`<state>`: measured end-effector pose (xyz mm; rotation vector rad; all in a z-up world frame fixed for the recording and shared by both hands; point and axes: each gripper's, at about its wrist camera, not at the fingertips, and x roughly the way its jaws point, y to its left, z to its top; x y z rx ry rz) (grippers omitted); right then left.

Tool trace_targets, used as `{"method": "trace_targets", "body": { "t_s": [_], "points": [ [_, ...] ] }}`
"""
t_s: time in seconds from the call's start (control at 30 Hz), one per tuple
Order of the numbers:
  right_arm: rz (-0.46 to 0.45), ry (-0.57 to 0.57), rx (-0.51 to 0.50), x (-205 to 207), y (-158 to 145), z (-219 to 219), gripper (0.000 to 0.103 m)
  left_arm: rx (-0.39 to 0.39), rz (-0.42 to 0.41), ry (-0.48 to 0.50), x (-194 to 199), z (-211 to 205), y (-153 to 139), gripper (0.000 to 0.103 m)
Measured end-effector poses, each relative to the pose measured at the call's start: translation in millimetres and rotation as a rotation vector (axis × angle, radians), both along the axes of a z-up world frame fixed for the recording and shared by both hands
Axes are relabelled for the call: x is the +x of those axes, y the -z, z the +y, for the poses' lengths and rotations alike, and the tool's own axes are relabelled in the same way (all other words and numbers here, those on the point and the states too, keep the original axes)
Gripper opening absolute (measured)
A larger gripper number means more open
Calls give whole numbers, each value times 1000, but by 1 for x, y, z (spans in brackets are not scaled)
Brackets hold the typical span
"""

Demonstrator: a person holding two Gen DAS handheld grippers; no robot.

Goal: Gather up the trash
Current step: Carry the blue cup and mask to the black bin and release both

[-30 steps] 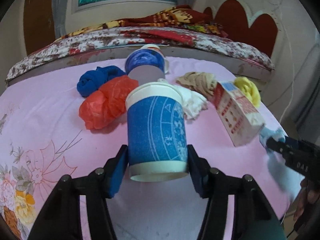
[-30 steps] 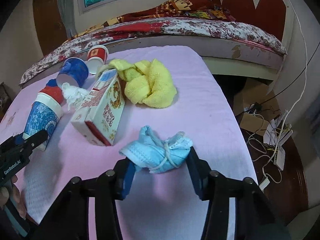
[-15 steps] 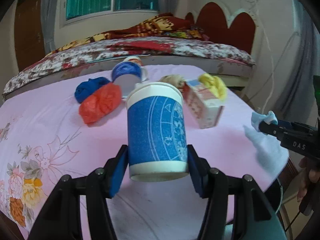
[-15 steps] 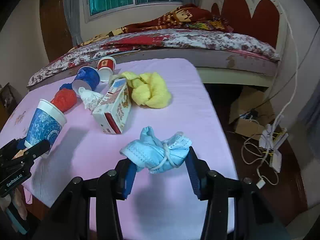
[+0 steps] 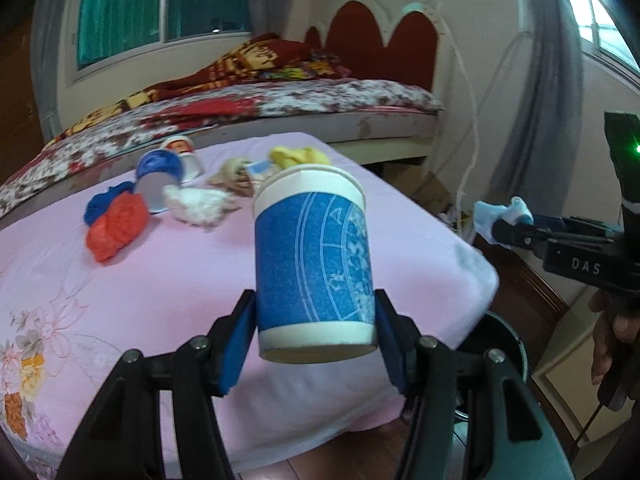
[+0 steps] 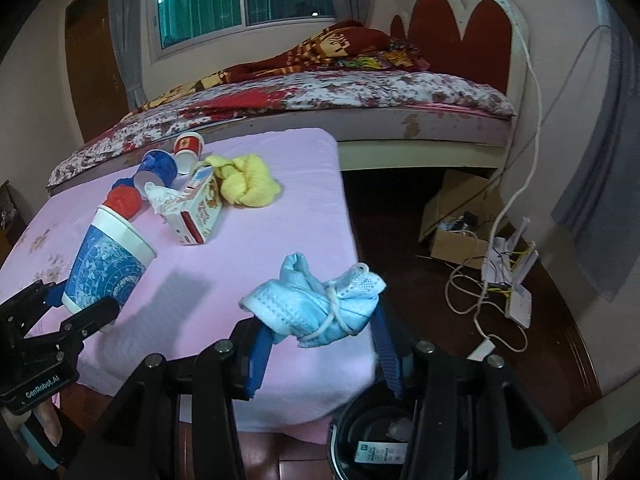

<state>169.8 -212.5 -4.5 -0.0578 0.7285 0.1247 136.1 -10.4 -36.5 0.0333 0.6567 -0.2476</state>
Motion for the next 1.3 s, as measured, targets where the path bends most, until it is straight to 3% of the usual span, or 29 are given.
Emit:
{"method": "trace_targets", "body": {
  "t_s": [0.4,0.83,1.3],
  "points": [
    [28,79,-4,-43,6,-65,49,13,10,147,-23,-67,5,58],
    [93,167,7,-82,42,-139,50,45,104,315,-49,-144,42,58],
    [269,108,-17,-80,135,-165,50,50,288,364,-26,-175,105,58]
  ]
}}
